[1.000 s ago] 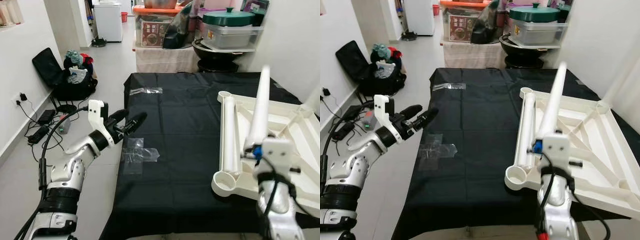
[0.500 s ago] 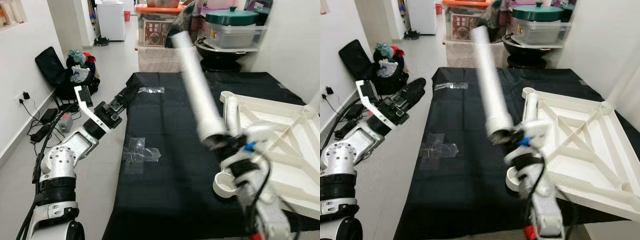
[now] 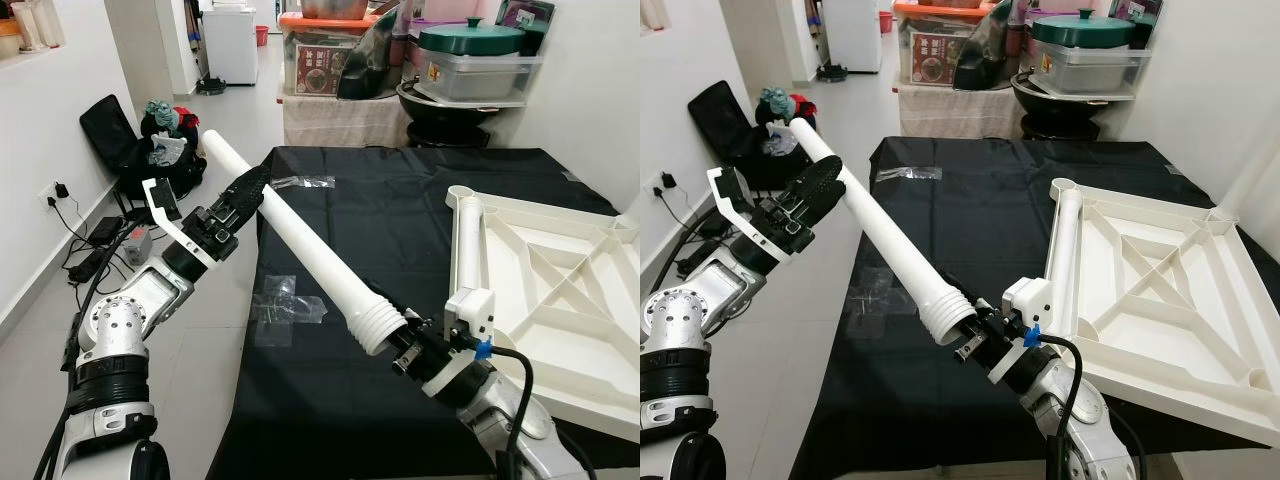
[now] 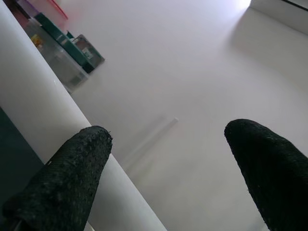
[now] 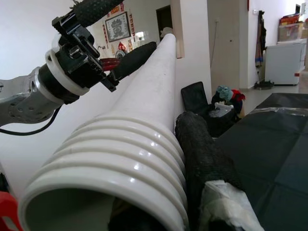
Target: Building children table
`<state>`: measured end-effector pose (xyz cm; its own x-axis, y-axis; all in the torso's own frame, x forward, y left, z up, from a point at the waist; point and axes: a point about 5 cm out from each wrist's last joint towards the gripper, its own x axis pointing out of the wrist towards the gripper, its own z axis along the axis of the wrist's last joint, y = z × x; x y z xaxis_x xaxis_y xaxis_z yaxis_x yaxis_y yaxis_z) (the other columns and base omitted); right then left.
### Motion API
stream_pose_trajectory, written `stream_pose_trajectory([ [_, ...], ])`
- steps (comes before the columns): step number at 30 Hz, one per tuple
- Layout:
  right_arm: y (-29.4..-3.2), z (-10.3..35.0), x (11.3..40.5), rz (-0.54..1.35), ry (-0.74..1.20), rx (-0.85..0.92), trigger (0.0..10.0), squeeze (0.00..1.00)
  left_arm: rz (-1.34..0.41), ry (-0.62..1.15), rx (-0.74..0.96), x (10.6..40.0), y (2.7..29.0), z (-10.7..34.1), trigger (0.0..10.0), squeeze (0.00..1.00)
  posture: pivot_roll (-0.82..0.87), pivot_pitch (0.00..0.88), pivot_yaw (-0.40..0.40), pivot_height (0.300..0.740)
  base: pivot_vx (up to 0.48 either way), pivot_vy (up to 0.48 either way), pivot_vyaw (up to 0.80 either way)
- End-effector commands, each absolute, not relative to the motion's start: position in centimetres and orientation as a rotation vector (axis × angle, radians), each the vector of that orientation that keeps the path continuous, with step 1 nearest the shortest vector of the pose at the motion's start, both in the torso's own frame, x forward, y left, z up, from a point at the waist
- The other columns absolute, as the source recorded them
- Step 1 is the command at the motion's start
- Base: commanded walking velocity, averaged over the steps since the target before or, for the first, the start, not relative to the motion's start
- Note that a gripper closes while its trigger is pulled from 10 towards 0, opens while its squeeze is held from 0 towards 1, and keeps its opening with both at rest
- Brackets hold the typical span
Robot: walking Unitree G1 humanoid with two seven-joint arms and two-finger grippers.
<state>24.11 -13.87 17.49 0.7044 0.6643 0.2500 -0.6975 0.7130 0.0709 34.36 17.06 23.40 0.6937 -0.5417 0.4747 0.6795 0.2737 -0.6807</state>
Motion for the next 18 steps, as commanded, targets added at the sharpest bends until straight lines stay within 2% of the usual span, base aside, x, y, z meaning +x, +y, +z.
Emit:
stream_pose_trajectory([
  [1,-14.2,18.2,24.3,0.755,-0.251,0.171,0.0,0.00,-0.800,-0.142,-0.993,34.5,17.5,23.4,10.0,0.00,0.02,0.000,-0.035,0.740,0.000,0.000,0.00],
  [3,-14.6,18.4,24.8,0.696,-0.280,0.190,0.0,0.00,-0.796,-0.141,-0.996,34.4,17.7,23.6,10.0,0.00,0.03,0.000,-0.037,0.740,0.000,0.000,0.00],
  [12,-14.8,18.7,25.0,0.687,-0.306,0.216,0.0,0.00,-0.788,-0.131,-1.000,34.4,17.7,23.4,10.0,0.00,0.03,0.000,-0.036,0.740,0.000,0.000,0.00],
  [17,-14.1,18.4,24.1,0.795,-0.274,0.243,0.0,0.00,-0.785,-0.131,-1.002,34.5,17.7,23.4,10.0,0.00,0.02,0.000,-0.035,0.740,0.000,0.000,0.00],
  [18,-13.5,17.7,23.1,0.896,-0.225,0.275,0.0,0.00,-0.779,-0.129,-1.003,34.6,17.8,23.3,10.0,0.00,0.02,0.000,-0.035,0.740,0.000,0.000,0.00],
])
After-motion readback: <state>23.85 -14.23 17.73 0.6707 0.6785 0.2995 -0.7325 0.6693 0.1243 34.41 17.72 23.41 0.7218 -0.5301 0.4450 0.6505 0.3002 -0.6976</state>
